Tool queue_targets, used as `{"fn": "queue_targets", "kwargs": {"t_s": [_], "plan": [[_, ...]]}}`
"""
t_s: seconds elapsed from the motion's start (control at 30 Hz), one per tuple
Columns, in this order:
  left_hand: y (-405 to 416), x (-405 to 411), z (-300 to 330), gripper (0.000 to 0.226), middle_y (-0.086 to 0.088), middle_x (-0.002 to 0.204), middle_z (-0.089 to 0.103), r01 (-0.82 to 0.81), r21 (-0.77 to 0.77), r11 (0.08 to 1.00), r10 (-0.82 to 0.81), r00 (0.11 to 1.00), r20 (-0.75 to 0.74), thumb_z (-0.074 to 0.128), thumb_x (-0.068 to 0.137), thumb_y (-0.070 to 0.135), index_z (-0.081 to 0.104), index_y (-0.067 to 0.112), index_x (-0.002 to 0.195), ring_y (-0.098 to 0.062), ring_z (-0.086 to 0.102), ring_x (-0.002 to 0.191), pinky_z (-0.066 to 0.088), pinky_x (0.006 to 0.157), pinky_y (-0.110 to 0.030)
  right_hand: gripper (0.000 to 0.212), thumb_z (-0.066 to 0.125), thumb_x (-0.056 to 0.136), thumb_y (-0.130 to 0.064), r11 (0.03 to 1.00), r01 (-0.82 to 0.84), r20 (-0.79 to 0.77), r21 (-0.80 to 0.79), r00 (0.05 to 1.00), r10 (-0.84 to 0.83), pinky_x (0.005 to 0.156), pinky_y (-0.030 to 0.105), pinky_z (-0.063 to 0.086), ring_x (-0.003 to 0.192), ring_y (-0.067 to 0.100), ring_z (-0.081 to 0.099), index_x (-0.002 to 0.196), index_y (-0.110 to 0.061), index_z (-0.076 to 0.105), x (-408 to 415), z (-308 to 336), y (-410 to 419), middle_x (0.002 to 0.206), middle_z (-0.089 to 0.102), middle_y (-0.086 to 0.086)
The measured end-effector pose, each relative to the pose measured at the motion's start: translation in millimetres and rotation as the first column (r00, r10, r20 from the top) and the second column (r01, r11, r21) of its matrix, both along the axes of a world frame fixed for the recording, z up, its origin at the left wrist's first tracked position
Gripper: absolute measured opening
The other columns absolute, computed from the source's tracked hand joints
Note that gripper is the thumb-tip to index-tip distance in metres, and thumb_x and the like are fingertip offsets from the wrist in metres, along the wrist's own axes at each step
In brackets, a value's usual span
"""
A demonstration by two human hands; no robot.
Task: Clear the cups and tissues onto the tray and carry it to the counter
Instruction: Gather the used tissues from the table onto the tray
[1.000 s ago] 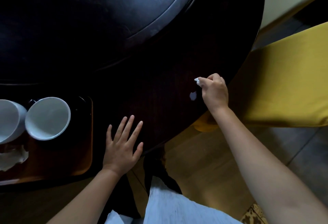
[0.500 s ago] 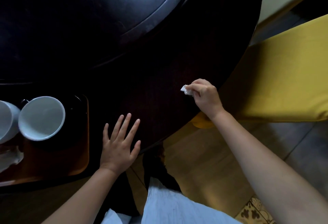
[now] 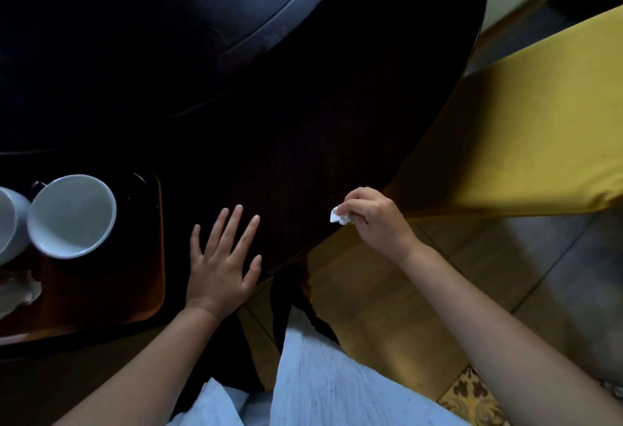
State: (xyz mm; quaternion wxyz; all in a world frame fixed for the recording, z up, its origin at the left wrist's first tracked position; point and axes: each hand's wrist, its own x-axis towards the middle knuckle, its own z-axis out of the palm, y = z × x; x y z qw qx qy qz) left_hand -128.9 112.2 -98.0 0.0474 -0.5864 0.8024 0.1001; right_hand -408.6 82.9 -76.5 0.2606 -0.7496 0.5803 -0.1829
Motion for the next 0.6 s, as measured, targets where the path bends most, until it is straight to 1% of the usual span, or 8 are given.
{"fn": "queue_targets", "kwargs": {"t_s": [0.13, 0.27, 0.37, 0.43, 0.5, 0.6], "plan": [[0, 0, 0, 0.061, -0.006, 0.154, 0.023, -0.002, -0.005, 1.000, 0.002, 1.000, 0.002, 0.032, 0.085, 0.047, 0.025, 0.029, 0.143, -0.020, 0.011, 0.143, 0.007, 0.112, -0.052, 0.016, 0.062, 0.080, 0.010, 0.999, -0.010, 0.007, 0.038, 1.000, 0.009, 0.074, 0.013, 0.044, 0.087, 0.021, 0.063, 0.084, -0.003, 0.071, 0, 2, 0, 0.091, 0.067, 0.012], [0, 0, 0, 0.061, -0.006, 0.154, 0.024, 0.001, -0.008, 1.000, -0.001, 1.000, -0.001, 0.032, 0.085, 0.047, 0.025, 0.029, 0.142, -0.020, 0.012, 0.142, 0.007, 0.112, -0.053, 0.016, 0.062, 0.080, 0.010, 0.996, -0.056, 0.002, 0.063, 0.998, 0.056, 0.072, 0.014, 0.046, 0.086, 0.019, 0.062, 0.084, -0.003, 0.071, 1, 4, 6, 0.090, 0.066, 0.012], [1, 0, 0, 0.061, -0.006, 0.154, 0.023, 0.003, -0.010, 1.000, -0.003, 1.000, -0.006, 0.032, 0.085, 0.047, 0.025, 0.029, 0.143, -0.020, 0.011, 0.142, 0.005, 0.112, -0.051, 0.016, 0.063, 0.080, 0.008, 0.986, -0.118, -0.021, 0.121, 0.992, 0.121, 0.072, 0.007, 0.043, 0.086, 0.017, 0.063, 0.086, -0.005, 0.071, 2, 3, 19, 0.092, 0.066, 0.010], [1, 0, -1, 0.061, -0.006, 0.154, 0.023, 0.004, -0.016, 1.000, -0.004, 1.000, -0.009, 0.032, 0.085, 0.047, 0.025, 0.029, 0.143, -0.020, 0.011, 0.142, 0.004, 0.112, -0.051, 0.015, 0.065, 0.079, 0.006, 0.987, -0.092, -0.014, 0.130, 0.995, 0.095, 0.073, 0.004, 0.042, 0.086, 0.017, 0.064, 0.087, -0.006, 0.071, 4, 1, 28, 0.093, 0.067, 0.010], [1, 1, -2, 0.061, -0.006, 0.154, 0.023, 0.004, -0.023, 1.000, -0.005, 1.000, -0.015, 0.032, 0.085, 0.047, 0.024, 0.029, 0.143, -0.020, 0.010, 0.143, 0.002, 0.112, -0.049, 0.015, 0.067, 0.079, 0.005, 0.992, -0.045, -0.006, 0.116, 0.999, 0.046, 0.073, 0.009, 0.047, 0.086, 0.017, 0.064, 0.089, -0.006, 0.071, 7, -2, 32, 0.093, 0.067, 0.010], [1, 2, -2, 0.061, -0.006, 0.154, 0.023, 0.007, -0.029, 1.000, -0.008, 1.000, -0.014, 0.032, 0.085, 0.047, 0.024, 0.029, 0.143, -0.020, 0.010, 0.143, 0.002, 0.112, -0.049, 0.014, 0.065, 0.081, 0.003, 0.994, -0.017, -0.021, 0.110, 1.000, 0.020, 0.073, 0.014, 0.051, 0.086, 0.017, 0.063, 0.090, -0.006, 0.071, 15, -4, 36, 0.093, 0.066, 0.009]]}}
